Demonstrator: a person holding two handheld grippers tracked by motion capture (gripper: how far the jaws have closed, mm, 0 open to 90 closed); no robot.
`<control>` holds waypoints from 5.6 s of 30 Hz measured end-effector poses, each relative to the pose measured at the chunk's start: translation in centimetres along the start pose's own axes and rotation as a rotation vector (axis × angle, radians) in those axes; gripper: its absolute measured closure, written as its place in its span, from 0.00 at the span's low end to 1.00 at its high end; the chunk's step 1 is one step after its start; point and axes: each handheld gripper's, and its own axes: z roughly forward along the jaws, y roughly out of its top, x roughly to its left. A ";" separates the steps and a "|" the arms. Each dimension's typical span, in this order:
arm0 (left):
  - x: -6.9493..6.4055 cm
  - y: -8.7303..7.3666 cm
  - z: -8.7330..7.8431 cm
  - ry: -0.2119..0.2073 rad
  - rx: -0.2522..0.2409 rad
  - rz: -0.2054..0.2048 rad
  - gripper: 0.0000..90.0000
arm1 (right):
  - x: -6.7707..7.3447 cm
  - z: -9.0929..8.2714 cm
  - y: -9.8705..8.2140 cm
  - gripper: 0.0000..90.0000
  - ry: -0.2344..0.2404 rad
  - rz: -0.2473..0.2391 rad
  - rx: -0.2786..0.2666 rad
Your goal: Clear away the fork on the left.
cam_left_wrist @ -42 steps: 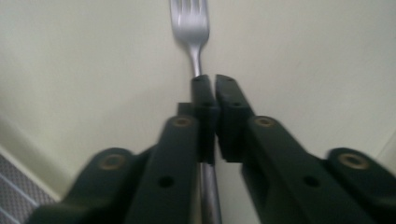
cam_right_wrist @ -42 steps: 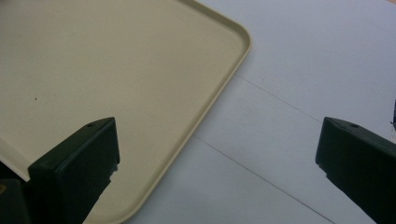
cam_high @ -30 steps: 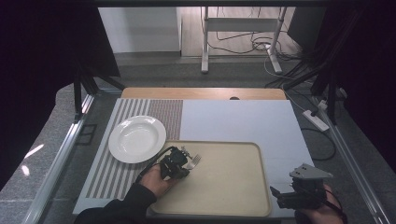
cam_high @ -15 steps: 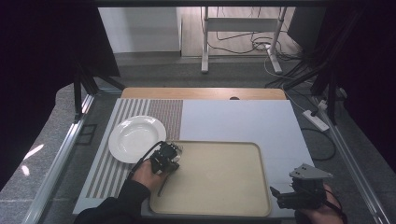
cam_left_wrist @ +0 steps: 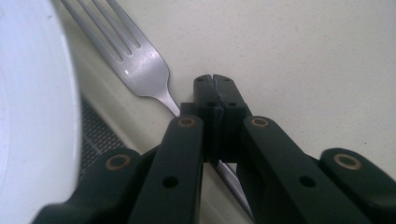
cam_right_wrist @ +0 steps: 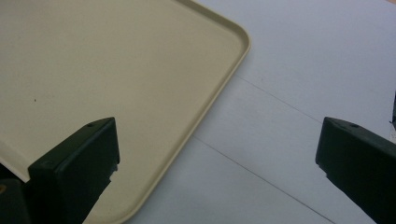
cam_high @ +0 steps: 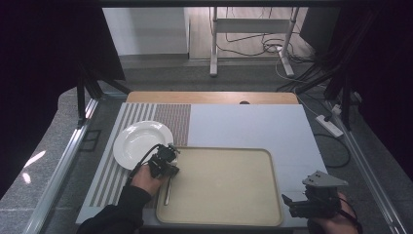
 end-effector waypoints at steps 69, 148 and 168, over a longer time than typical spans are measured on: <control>0.9 -4.4 -7.0 -0.048 -0.463 0.057 0.00 | -0.1 -0.1 0.2 0.00 0.000 0.052 -0.034; 1.6 -14.9 -10.4 -0.028 -0.494 -0.122 0.00 | 0.2 0.1 0.3 0.00 -0.004 0.028 -0.014; 1.3 -17.1 -11.0 -0.009 -0.510 -0.159 0.00 | 0.2 0.1 0.3 0.00 -0.006 0.034 -0.010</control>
